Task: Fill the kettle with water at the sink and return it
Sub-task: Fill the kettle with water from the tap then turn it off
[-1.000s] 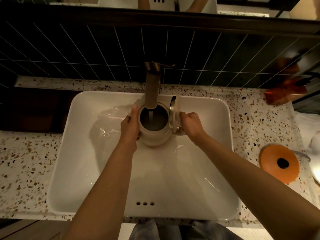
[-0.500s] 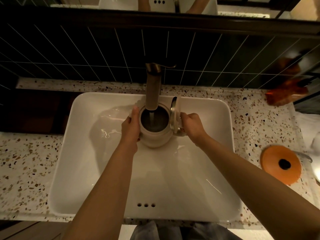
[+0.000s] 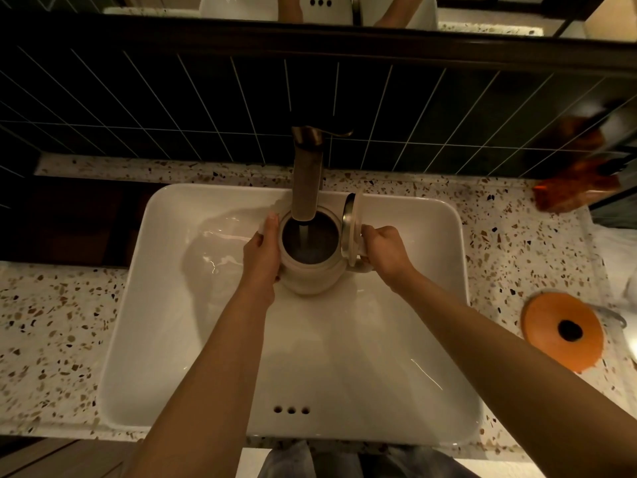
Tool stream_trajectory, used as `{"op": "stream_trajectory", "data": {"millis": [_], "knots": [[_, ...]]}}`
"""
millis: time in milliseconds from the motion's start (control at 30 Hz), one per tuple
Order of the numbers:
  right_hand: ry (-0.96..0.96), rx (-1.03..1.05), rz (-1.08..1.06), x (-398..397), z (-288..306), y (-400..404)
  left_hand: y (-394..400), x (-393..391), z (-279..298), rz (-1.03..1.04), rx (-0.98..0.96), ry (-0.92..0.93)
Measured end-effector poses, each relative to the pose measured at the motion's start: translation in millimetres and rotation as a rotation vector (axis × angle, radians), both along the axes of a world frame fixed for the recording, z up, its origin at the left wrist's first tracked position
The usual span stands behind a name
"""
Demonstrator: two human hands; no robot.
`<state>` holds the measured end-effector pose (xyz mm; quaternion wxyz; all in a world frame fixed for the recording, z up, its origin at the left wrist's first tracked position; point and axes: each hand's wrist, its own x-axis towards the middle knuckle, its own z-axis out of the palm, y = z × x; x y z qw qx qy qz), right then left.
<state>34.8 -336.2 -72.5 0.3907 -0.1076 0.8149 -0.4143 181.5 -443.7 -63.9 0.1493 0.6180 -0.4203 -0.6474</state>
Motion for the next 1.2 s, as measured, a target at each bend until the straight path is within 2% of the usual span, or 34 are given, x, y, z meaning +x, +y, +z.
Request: {"op": "stream_trajectory", "data": {"millis": [1200], "knots": [[0.033,0.013,-0.001,1.7,-7.3,-0.3,-0.8,0.5,0.5,-0.003,-0.011,0.005]]}}
